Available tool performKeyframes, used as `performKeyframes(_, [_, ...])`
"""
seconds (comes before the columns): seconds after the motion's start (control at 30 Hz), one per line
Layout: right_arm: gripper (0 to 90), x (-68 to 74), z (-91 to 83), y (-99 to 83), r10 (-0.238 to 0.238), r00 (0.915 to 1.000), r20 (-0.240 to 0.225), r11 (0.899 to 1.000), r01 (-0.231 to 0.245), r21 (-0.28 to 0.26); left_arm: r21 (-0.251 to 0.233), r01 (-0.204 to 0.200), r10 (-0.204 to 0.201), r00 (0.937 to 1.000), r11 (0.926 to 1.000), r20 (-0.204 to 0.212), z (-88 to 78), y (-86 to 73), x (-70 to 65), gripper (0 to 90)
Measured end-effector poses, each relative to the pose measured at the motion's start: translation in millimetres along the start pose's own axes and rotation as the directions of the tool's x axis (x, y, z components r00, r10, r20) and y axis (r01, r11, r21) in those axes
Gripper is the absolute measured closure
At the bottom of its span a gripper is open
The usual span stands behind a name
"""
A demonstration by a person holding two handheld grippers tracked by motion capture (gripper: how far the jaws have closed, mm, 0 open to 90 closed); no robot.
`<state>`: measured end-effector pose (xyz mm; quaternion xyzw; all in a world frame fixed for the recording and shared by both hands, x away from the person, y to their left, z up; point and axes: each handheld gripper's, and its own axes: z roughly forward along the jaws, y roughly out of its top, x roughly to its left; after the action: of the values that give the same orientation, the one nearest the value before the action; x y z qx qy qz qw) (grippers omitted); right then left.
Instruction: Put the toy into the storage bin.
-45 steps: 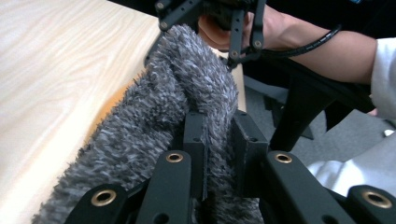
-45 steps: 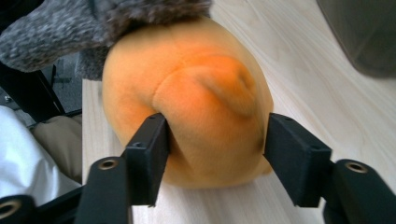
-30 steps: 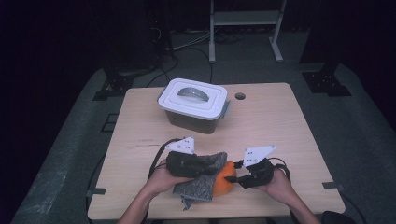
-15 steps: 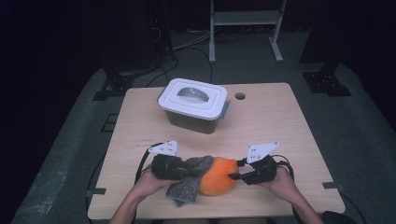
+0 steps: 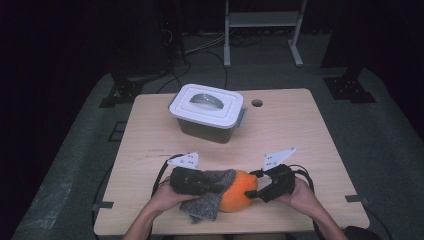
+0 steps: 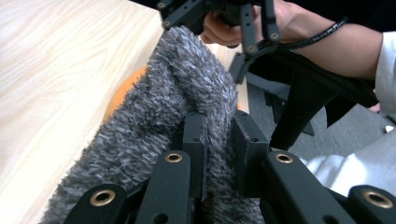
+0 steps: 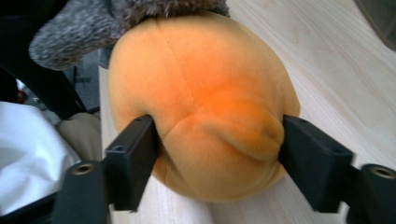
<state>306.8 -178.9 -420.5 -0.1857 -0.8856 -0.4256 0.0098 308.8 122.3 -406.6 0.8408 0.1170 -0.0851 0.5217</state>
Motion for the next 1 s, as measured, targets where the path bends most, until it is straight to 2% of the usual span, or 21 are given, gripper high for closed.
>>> performKeyframes(0.1, [46.6,5.8,-0.4,1.0,-0.073,0.9959,0.054,0.997,0.075,-0.026,-0.008,-0.002,0.002,0.9999,1.0,-0.016,-3.9,4.2,1.8,77.6])
performKeyframes(0.13, [48.4,6.9,-0.9,1.5,-0.08,0.9952,0.057,0.996,0.082,-0.03,-0.017,-0.007,0.006,0.9998,0.9998,-0.021,-6.1,7.6,2.4,77.5])
performKeyframes(0.2, [49.9,12.9,-0.8,3.3,-0.139,0.9872,0.078,0.988,0.144,-0.057,-0.029,-0.022,0.021,0.9991,0.9993,-0.038,-8.5,15.9,1.8,77.6])
performKeyframes(0.27, [49.8,18.3,3.5,5.7,-0.197,0.9742,0.11,0.977,0.205,-0.062,-0.034,-0.033,0.032,0.9984,0.9989,-0.046,-8.2,21.4,1.8,77.5])
performKeyframes(0.37, [49.6,19.5,8.3,6.2,-0.223,0.9676,0.119,0.971,0.231,-0.064,-0.024,-0.029,0.028,0.9982,0.9993,-0.054,-3.9,21.6,4.7,77.5])
performKeyframes(0.47, [49.6,14.7,7.6,4.0,-0.204,0.9729,0.109,0.976,0.211,-0.06,-0.021,-0.003,0.001,0.9987,0.9998,-0.052,-2.3,12.7,8.7,77.6])
performKeyframes(0.67, [48.2,7.0,1.8,-1.1,-0.17,0.9782,0.119,0.983,0.176,-0.046,-0.008,0.032,-0.033,0.9972,0.9994,-0.068,-14.0,-3.5,10.4,77.5])
performKeyframes(0.73, [42.1,4.1,1.2,-2.0,-0.133,0.9869,0.092,0.989,0.138,-0.046,-0.005,0.044,-0.045,0.9964,0.999,-0.072,-17.2,-9.1,10.3,77.4])
performKeyframes(0.8, [32.0,0.3,0.4,-0.8,-0.076,0.9966,0.033,0.996,0.077,-0.046,0.005,0.048,-0.047,0.9964,0.9989,-0.071,-18.7,-13.0,10.7,77.4])
performKeyframes(0.83, [29.2,-1.9,0.0,-0.1,-0.052,0.9986,0.011,0.998,0.052,-0.036,0.006,0.05,-0.05,0.9964,0.9987,-0.068,-19.1,-13.8,10.7,77.4])
performKeyframes(0.93, [27.7,-7.4,1.4,-1.5,0.001,0.9999,-0.016,0.999,-0.002,-0.043,0.008,0.048,-0.048,0.9969,0.9988,-0.063,-18.6,-12.5,10.8,77.4])
performKeyframes(0.97, [29.2,-8.2,3.3,-2.1,0.01,0.9997,-0.024,0.999,-0.011,-0.039,0.011,0.044,-0.043,0.997,0.999,-0.064,-17.4,-10.7,10.6,77.4])
performKeyframes(1.0, [34.4,-6.5,5.1,-2.7,0.001,0.9999,-0.012,0.999,-0.001,-0.041,0.013,0.037,-0.036,0.9972,0.9992,-0.066,-16.8,-8.6,10.5,77.4])
